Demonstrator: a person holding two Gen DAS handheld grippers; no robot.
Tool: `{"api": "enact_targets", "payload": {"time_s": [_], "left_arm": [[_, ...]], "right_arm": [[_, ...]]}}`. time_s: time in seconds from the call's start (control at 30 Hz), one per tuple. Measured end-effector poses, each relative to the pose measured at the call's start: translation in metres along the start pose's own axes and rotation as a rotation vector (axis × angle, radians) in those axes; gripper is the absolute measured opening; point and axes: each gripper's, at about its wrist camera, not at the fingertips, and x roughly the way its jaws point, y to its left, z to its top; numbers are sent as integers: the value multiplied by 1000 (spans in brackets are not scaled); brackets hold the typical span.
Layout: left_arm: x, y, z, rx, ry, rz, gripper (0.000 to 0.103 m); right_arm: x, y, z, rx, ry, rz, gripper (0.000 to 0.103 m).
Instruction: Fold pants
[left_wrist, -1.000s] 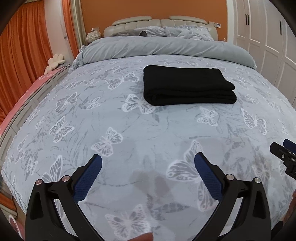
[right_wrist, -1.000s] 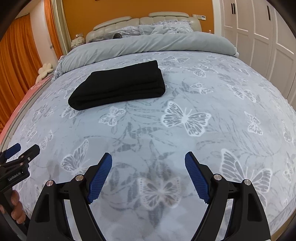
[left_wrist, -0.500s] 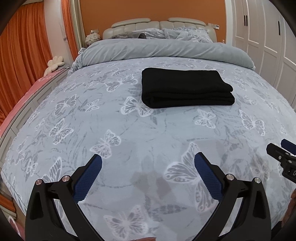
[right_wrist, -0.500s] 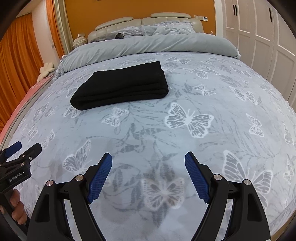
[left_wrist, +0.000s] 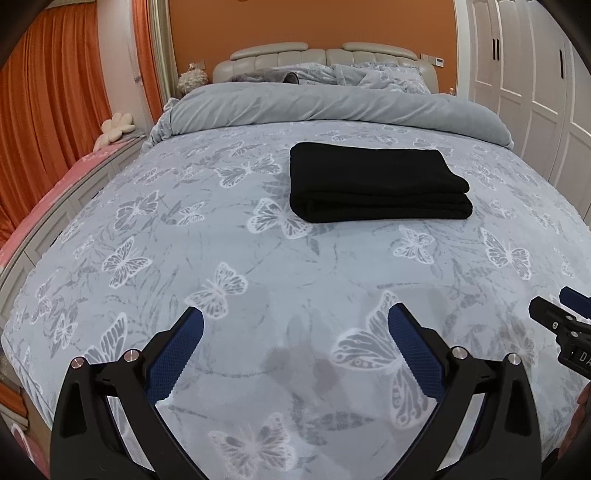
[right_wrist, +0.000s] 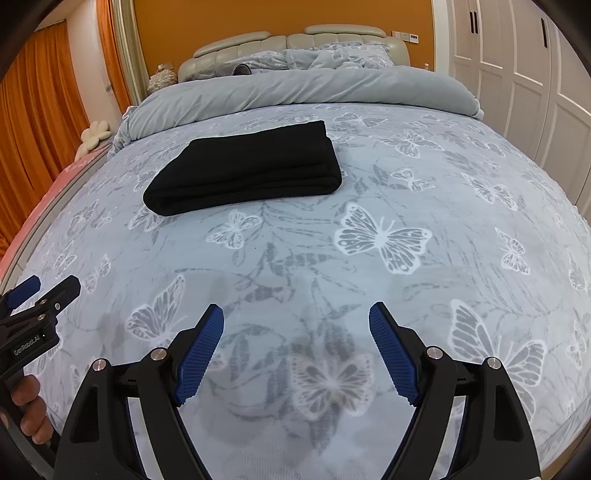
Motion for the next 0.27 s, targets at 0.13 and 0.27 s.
{"api": "enact_targets", "payload": {"time_s": [0.13, 0.27], "left_arm": [[2, 1, 0, 13, 18, -6, 98], [6, 6, -1, -4, 41, -13, 98]], "right_arm": [[0, 0, 0, -2, -2, -1, 79], [0, -1, 0, 0, -2, 0, 79]]}}
